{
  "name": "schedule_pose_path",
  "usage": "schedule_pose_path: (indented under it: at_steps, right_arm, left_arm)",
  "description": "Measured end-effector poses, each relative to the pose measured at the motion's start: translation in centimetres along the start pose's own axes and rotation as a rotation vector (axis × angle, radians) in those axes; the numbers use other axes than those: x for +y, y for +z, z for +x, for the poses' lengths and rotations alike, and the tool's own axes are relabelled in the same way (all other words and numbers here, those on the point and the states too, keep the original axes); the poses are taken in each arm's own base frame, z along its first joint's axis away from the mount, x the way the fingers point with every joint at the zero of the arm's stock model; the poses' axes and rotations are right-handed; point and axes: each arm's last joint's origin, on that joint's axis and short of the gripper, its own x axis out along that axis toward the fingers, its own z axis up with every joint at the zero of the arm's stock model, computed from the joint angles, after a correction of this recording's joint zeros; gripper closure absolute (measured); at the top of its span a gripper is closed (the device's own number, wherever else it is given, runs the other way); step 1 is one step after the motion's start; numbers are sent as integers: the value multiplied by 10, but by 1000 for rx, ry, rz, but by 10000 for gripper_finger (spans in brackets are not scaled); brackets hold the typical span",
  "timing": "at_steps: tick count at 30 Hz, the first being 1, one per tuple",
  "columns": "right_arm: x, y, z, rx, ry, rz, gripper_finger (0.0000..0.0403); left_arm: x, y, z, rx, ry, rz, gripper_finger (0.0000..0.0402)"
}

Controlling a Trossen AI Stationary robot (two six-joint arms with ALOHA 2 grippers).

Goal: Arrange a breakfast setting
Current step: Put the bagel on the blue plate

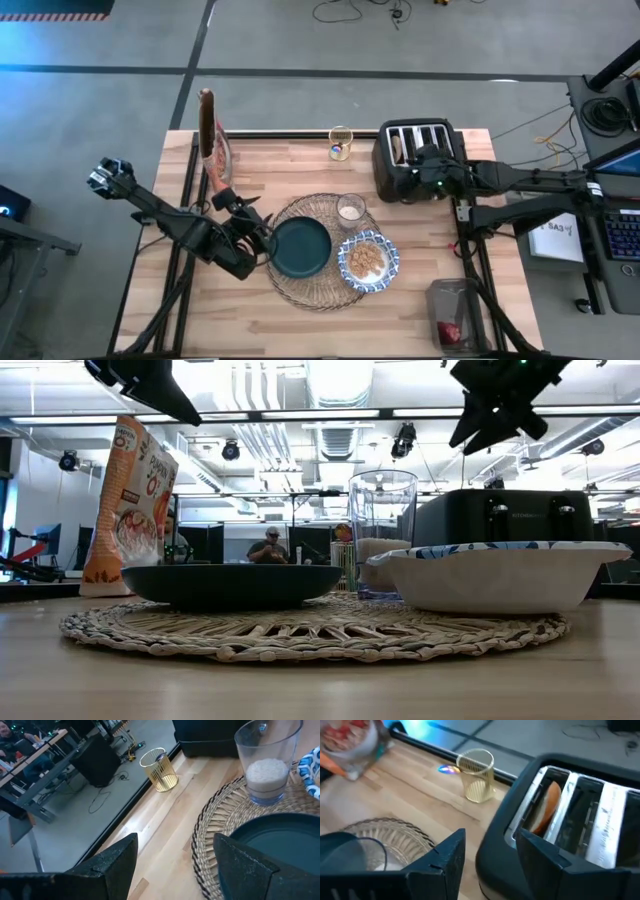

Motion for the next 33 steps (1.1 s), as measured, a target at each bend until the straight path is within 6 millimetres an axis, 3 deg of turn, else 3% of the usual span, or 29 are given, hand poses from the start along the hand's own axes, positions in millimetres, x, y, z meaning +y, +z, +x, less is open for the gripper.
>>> schedule_pose_path:
  at_steps: [11,20,28,33]
  right_arm:
    - [14,21,31,137,-179,1,247]
    - [-6,42,52,221,-315,25,235]
    - [-26,42,74,286,-371,62,234]
    - [-28,43,84,263,-349,76,239]
  left_arm:
    - [6,-4,-1,43,5,35,159]
    - [14,-7,-6,72,-5,48,159]
    - [15,-10,-6,74,-2,57,159]
    - [16,-12,-6,74,-2,45,159]
